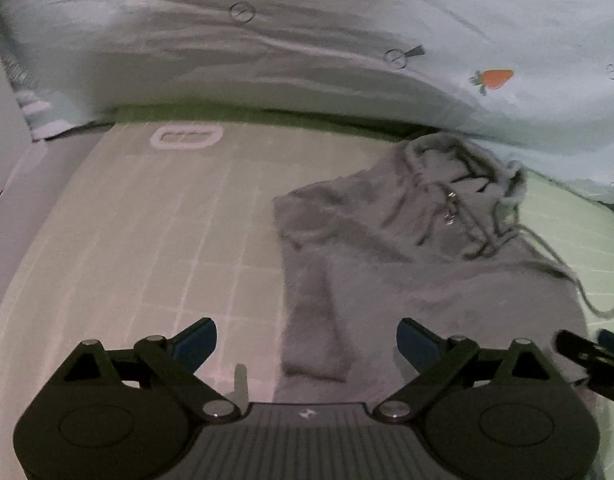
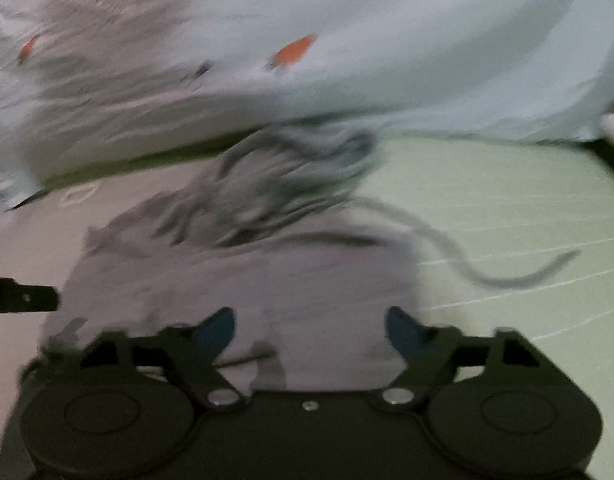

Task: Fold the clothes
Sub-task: 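Lay the hoodie flat with the left gripper while the right gripper smooths it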

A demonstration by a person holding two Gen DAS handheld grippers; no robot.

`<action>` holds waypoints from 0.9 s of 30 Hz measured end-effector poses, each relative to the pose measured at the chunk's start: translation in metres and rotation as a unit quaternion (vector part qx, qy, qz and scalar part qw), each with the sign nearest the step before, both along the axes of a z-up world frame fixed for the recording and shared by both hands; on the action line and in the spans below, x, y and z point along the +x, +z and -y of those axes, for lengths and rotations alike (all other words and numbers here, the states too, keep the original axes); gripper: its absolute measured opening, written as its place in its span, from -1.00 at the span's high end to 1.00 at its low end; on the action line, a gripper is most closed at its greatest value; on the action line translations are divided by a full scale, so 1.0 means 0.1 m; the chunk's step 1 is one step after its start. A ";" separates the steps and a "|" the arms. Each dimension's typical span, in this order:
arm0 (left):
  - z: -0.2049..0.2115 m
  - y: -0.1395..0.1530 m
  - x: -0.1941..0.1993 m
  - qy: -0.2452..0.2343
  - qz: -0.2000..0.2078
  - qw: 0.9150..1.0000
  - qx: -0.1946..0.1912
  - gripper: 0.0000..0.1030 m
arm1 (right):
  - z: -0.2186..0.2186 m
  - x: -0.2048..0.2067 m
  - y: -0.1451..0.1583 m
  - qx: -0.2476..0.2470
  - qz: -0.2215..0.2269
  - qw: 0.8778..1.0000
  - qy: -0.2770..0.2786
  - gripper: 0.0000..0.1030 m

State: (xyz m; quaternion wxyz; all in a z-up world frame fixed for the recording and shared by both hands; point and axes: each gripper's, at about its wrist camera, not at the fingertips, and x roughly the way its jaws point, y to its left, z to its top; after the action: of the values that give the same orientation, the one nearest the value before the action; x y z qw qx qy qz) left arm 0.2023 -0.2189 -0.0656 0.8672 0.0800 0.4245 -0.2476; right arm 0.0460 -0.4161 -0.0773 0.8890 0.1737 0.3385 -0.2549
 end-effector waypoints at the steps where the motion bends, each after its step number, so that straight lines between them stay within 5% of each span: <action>1: -0.02 -0.01 -0.01 0.000 0.000 1.000 0.003 -0.87 | 0.00 0.06 -0.04 0.010 -0.003 1.000 0.008 -0.31; 4: -0.06 -0.08 0.00 0.001 -0.005 1.000 0.014 -0.87 | -0.03 0.19 -0.13 0.024 -0.011 0.999 0.028 -0.29; 6: -0.04 -0.11 0.00 0.002 -0.008 1.000 0.021 -0.87 | -0.05 0.24 -0.13 0.014 -0.014 0.999 0.037 -0.03; 8: -0.02 -0.13 0.00 0.001 -0.008 1.000 0.025 -0.87 | -0.07 0.28 -0.12 0.000 -0.019 0.999 0.047 0.84; 12: 0.04 -0.12 -0.04 -0.014 0.009 0.999 0.033 -0.87 | -0.04 0.14 0.10 -0.019 0.014 0.999 0.048 0.90; 18: 0.11 -0.09 -0.16 -0.038 0.029 0.998 0.039 -0.87 | 0.06 -0.31 0.39 -0.047 0.029 0.998 -0.028 0.90; 21: 0.15 -0.17 -0.18 -0.037 0.021 0.998 0.054 -0.87 | 0.20 -0.37 0.15 -0.011 -0.032 0.998 -0.060 0.61; 23: 0.14 -0.16 -0.22 -0.040 0.026 0.997 0.061 -0.87 | 0.20 -0.48 0.10 -0.002 -0.035 0.996 -0.085 -0.01; 27: 0.09 -0.06 -0.32 -0.042 0.041 0.996 0.060 -0.87 | 0.11 -0.63 0.11 -0.033 -0.026 0.994 -0.105 -0.79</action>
State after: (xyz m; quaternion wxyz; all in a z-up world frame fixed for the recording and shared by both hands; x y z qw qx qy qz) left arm 0.1706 -0.2279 -0.0718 0.8664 0.1595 0.3988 -0.2546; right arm -0.0173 -0.4272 -0.0665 0.8537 0.1718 0.3325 -0.3620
